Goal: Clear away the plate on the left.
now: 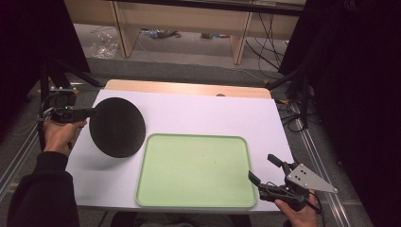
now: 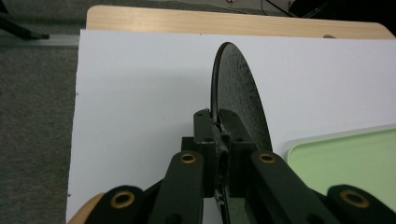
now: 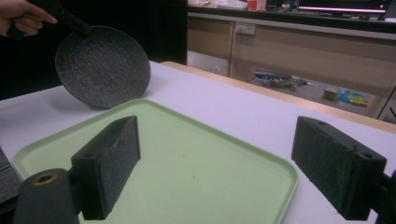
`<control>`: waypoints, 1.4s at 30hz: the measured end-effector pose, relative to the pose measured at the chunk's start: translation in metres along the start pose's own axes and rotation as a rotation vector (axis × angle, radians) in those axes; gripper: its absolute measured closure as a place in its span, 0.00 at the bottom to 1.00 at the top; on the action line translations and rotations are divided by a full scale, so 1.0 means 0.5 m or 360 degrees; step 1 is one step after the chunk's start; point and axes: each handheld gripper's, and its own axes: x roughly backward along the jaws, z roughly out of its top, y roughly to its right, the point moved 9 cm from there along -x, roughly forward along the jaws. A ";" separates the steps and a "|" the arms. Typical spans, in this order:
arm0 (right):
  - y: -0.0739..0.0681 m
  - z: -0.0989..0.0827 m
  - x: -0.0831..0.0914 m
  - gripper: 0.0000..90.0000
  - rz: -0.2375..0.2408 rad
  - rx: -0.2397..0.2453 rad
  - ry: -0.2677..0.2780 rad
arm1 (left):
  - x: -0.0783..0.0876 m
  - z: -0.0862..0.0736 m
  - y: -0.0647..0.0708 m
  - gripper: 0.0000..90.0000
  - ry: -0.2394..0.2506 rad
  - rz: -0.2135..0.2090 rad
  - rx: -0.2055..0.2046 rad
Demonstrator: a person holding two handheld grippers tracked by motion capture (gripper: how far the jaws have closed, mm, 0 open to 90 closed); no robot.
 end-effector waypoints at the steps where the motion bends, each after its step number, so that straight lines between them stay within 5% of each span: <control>1: 0.000 0.000 0.000 0.18 0.0000 -0.0001 0.0000 | 0.002 0.004 0.010 0.96 -0.0003 0.0009 -0.0025; 10: -0.002 -0.002 0.001 0.18 0.0005 0.0005 -0.0026 | 0.011 0.018 0.075 0.93 -0.0054 -0.0012 -0.0231; 15: -0.004 0.001 -0.001 0.18 0.0012 0.0000 0.0004 | -0.028 0.002 0.106 0.86 -0.0080 0.0002 -0.0279; 22: -0.002 0.002 0.000 0.18 0.0005 0.0001 0.0007 | -0.044 -0.005 0.136 0.85 -0.0134 -0.0065 -0.0292; 29: -0.003 0.001 0.001 0.18 0.0005 0.0005 0.0001 | -0.042 -0.008 0.137 0.83 -0.0174 -0.0121 -0.0253; 38: -0.006 0.000 0.000 0.18 0.0012 0.0005 -0.0004 | -0.051 -0.023 0.129 0.85 -0.0289 -0.0080 -0.0249; 42: -0.005 0.000 0.000 0.18 0.0012 0.0006 -0.0007 | -0.051 -0.022 0.124 0.87 -0.0262 -0.0086 -0.0256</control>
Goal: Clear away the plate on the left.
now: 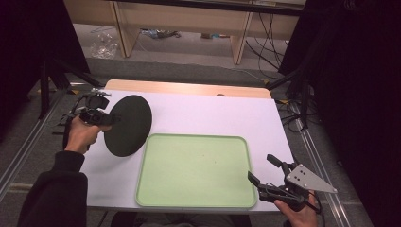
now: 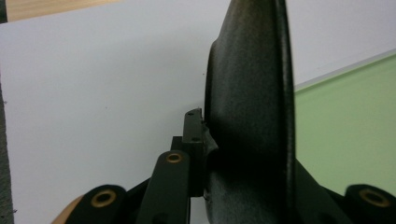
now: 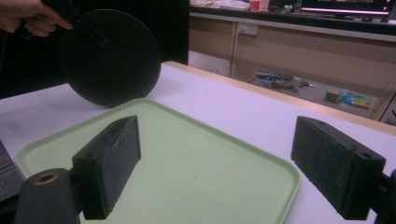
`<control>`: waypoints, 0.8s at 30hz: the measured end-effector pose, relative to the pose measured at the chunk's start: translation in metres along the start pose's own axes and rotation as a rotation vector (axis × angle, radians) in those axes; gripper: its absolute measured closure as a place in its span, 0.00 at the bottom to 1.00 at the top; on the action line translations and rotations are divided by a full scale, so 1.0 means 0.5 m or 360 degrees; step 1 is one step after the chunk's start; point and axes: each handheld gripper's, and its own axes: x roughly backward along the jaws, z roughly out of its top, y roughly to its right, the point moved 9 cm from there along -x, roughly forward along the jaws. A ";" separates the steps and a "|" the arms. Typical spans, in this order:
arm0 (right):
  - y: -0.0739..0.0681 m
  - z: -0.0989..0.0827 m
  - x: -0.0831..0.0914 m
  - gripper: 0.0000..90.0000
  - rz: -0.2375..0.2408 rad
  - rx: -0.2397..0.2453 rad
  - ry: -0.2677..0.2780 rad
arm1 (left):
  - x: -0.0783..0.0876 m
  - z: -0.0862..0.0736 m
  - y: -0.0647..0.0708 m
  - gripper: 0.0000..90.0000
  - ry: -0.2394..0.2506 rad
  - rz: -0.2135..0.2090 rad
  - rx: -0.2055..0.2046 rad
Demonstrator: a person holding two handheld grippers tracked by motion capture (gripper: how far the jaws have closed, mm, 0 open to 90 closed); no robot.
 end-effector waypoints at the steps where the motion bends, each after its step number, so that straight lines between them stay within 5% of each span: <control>1: 0.000 0.000 0.000 0.18 0.0000 0.0001 0.0003 | -0.001 0.000 -0.003 0.87 0.0023 -0.0003 0.0022; 9: 0.002 0.000 -0.001 0.19 -0.0003 0.0001 0.0003 | -0.007 -0.024 -0.060 0.87 0.0089 -0.0151 0.0248; 15: -0.001 0.000 -0.001 0.18 0.0005 0.0004 0.0000 | -0.012 -0.028 -0.073 0.88 0.0137 -0.0178 0.0321; 24: 0.000 0.000 0.000 0.18 0.0006 -0.0003 0.0000 | -0.029 -0.059 -0.128 0.88 0.0217 -0.0284 0.0691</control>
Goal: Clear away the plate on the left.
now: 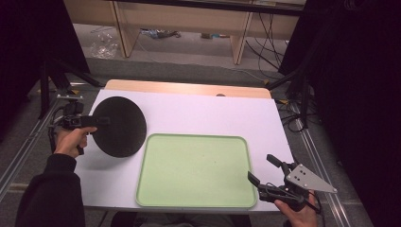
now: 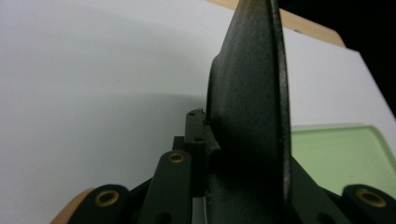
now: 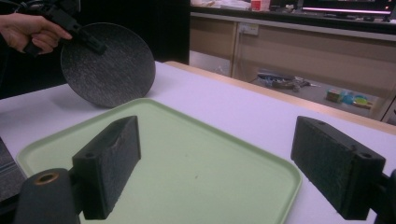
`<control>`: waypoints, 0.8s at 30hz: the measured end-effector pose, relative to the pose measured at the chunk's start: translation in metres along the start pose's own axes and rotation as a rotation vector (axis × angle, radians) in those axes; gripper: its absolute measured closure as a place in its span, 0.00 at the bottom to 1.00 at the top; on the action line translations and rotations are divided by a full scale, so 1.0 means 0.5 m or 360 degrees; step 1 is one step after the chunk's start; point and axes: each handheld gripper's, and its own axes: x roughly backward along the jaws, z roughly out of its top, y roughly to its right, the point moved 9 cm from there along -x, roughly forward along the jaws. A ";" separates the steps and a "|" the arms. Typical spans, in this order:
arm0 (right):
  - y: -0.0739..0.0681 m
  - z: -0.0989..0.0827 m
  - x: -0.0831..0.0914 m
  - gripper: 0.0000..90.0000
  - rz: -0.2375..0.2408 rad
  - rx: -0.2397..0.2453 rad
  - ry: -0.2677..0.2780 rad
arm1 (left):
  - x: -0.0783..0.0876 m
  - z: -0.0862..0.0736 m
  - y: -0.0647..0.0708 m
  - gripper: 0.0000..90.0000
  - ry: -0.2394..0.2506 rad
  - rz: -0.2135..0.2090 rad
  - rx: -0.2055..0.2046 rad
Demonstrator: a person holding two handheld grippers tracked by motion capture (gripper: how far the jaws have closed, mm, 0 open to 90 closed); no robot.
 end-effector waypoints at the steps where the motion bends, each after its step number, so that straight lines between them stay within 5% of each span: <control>1: 0.000 0.000 0.000 0.19 -0.0001 0.0002 -0.0001 | 0.001 -0.001 -0.006 0.88 -0.0004 -0.0011 0.0030; 6: 0.005 0.003 0.004 0.19 -0.0013 -0.0002 0.0017 | 0.012 0.003 -0.036 0.88 0.0049 0.0007 0.0125; 12: 0.001 0.002 0.000 0.19 -0.0002 0.0000 0.0013 | 0.033 0.012 -0.045 0.87 0.0098 0.0033 0.0142; 24: 0.002 0.001 0.003 0.19 -0.0001 -0.0004 -0.0005 | 0.034 0.027 0.041 0.87 0.0127 -0.0215 0.0100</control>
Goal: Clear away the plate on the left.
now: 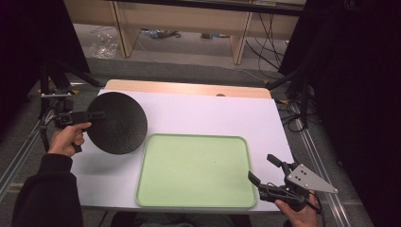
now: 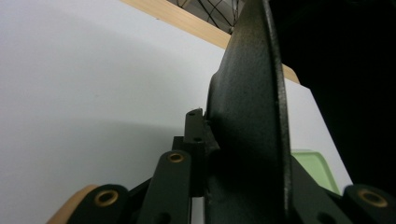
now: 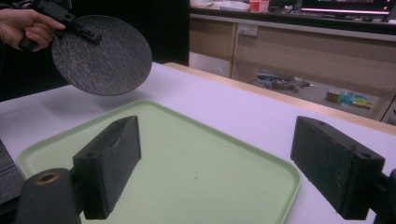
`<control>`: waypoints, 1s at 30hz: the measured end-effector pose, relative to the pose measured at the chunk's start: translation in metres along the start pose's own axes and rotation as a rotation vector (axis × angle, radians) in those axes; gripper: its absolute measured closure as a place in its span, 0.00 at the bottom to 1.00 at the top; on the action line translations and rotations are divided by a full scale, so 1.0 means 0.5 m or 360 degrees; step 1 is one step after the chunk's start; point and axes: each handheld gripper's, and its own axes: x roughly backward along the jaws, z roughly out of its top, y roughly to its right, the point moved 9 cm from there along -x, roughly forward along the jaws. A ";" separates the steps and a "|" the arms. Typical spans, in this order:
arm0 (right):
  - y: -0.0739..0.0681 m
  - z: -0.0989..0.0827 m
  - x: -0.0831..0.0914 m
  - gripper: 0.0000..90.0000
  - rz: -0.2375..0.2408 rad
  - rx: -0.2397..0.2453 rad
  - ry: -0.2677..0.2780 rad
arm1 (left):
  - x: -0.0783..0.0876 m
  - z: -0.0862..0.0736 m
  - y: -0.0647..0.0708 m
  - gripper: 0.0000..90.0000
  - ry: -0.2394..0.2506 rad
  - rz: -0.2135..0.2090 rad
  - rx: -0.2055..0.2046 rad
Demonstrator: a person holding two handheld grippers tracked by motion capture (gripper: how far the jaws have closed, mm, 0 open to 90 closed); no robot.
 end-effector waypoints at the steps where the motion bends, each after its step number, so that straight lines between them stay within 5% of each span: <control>1: 0.001 0.001 -0.002 0.19 -0.0005 -0.0004 0.0017 | -0.006 -0.003 0.011 0.87 -0.0020 -0.0021 0.0002; 6: 0.000 0.000 -0.002 0.19 0.0007 -0.0003 0.0008 | -0.031 -0.016 0.052 0.87 -0.0074 -0.0140 0.0002; 21: 0.000 -0.001 -0.004 0.19 0.0000 0.0004 0.0009 | -0.112 -0.089 0.167 0.87 -0.0260 -0.0342 -0.0004; 30: -0.002 -0.005 -0.006 0.18 0.0004 0.0013 -0.0015 | -0.148 -0.134 0.219 0.87 -0.0369 -0.0400 -0.0050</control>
